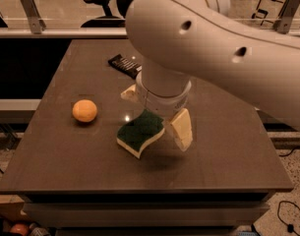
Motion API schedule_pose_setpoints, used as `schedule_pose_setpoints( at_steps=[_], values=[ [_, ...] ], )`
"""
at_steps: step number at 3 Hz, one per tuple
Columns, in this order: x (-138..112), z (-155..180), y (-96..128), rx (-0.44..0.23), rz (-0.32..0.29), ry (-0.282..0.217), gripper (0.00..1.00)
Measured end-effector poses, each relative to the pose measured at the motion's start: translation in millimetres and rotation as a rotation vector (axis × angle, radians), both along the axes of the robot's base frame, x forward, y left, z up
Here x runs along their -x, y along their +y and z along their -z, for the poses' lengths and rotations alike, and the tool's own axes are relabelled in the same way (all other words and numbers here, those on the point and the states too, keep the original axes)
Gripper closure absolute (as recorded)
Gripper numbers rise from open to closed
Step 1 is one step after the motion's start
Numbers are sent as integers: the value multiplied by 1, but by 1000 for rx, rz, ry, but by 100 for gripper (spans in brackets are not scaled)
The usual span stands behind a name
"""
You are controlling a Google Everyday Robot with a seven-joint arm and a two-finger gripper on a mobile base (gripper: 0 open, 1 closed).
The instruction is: Move sponge near rxbar chocolate
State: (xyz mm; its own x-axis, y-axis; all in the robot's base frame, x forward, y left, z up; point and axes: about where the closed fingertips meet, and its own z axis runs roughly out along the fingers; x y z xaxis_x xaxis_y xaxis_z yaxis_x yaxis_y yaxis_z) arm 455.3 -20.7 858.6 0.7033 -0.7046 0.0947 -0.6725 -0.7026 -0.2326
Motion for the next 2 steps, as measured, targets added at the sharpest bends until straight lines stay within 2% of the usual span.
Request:
schedule_pose_setpoints(
  at_steps=[2],
  values=[
    [3,6,0,145,-100,85,0]
  ],
)
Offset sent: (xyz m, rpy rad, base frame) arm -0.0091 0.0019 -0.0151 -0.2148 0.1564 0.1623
